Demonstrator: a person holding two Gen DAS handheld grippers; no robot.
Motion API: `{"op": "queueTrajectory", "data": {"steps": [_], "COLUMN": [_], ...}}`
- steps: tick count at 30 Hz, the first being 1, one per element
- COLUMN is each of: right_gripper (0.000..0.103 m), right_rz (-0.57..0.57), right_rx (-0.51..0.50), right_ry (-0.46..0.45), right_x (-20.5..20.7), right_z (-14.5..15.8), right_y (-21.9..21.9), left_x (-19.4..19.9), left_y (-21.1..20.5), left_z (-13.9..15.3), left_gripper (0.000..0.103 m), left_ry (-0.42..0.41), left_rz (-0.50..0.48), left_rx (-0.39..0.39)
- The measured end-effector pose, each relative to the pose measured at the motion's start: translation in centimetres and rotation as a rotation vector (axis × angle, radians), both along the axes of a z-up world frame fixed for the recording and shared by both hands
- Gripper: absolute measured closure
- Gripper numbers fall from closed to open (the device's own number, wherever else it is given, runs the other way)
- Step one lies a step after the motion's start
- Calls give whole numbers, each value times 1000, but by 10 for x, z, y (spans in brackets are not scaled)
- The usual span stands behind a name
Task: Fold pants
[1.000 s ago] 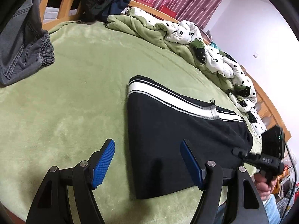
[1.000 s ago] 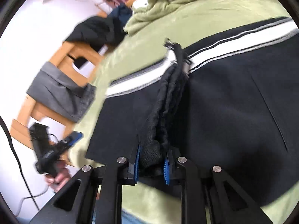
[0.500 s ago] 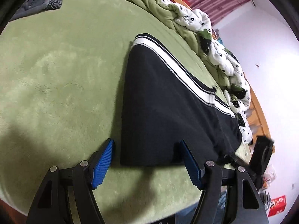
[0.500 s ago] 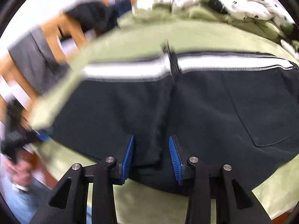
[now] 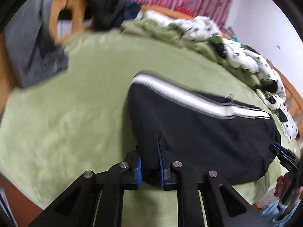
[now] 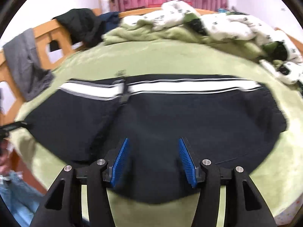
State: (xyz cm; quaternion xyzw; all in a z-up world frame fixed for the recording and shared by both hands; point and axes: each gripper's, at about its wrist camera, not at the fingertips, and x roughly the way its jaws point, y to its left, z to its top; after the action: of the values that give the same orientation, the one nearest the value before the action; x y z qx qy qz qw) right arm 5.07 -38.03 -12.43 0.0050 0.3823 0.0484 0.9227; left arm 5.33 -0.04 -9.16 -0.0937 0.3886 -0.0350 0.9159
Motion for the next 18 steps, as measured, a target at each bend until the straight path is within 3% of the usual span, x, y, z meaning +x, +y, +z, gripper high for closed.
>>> {"op": "queueTrajectory", "data": {"steps": [3,9,13,18], "right_gripper": [49,49,49,49], "right_rz": [-101,-206,-266,-292], "right_rx": [-55,113,177,188], "right_ry": [-39,-34,-19,-55], "right_x": [3,-6,-15,-31], "right_z": [-3,-18,-23,-18], "right_y": [-41,-120,-146,-154], "left_x": [2,6,10,10], "left_y": [-31,-127,-200,-263], "left_z": [28,63,52,12], "left_gripper": [90,91,92,91], "left_ry": [-51,-112,-90,-10], "left_rz": [-78,-297,-426,-540], "left_rx": [-23,-91,-134,-186]}}
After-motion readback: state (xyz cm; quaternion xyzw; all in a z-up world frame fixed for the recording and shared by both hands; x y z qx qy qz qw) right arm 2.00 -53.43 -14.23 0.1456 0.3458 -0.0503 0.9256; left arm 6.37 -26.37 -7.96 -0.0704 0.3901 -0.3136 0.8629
